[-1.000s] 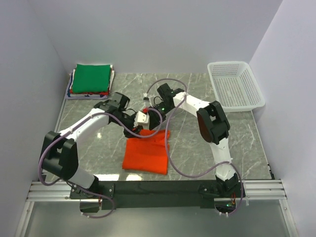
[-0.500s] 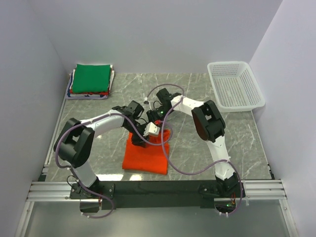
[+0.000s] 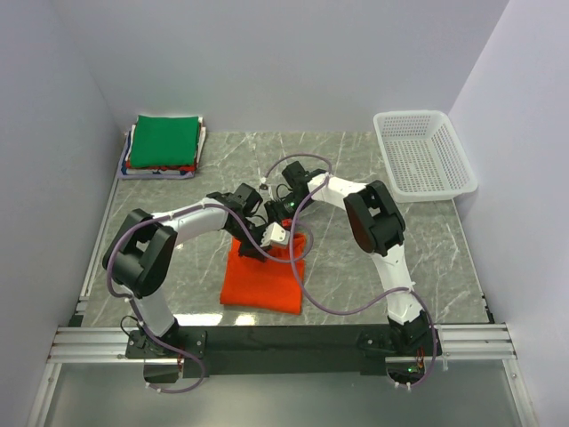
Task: Fold and stack the t-shirts
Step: Fold the tshirt
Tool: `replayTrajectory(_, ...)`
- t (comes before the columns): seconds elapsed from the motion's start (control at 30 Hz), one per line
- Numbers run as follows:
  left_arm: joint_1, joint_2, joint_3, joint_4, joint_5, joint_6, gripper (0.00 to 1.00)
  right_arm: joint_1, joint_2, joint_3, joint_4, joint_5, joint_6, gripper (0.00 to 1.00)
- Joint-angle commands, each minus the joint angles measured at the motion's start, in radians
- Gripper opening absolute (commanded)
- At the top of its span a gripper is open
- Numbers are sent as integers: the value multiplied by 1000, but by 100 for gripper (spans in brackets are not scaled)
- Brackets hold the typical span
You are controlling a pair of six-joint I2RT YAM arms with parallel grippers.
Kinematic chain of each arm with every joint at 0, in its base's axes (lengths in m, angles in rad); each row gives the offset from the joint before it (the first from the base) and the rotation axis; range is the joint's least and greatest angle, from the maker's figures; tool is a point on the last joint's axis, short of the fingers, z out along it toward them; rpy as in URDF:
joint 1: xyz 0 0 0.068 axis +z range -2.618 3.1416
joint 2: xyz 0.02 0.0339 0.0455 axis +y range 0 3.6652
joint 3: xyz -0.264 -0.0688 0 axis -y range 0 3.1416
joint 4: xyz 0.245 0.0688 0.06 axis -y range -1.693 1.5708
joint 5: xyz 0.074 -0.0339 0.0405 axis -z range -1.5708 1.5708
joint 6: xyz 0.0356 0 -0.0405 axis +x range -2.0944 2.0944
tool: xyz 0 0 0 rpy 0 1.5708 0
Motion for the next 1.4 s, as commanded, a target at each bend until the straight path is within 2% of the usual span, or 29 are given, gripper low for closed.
replayTrajectory(0.0, -6, -36, 32, -19, 20, 2, 9, 5, 38, -15, 4, 1, -6, 29)
replayTrajectory(0.2, -6, -99, 25, -16, 2, -11, 1, 3, 43, -29, 9, -12, -4, 27)
replayTrajectory(0.73, 34, -149, 52, 98, -44, 15, 1, 3, 64, -26, -11, -48, -29, 23)
replayTrajectory(1.03, 70, -110, 104, 151, -38, 48, 1, 3, 81, -9, -34, -62, -47, 23)
replayTrajectory(1.37, 70, -50, 62, 222, -52, 60, 1, -24, 81, 44, -73, -22, -61, 22)
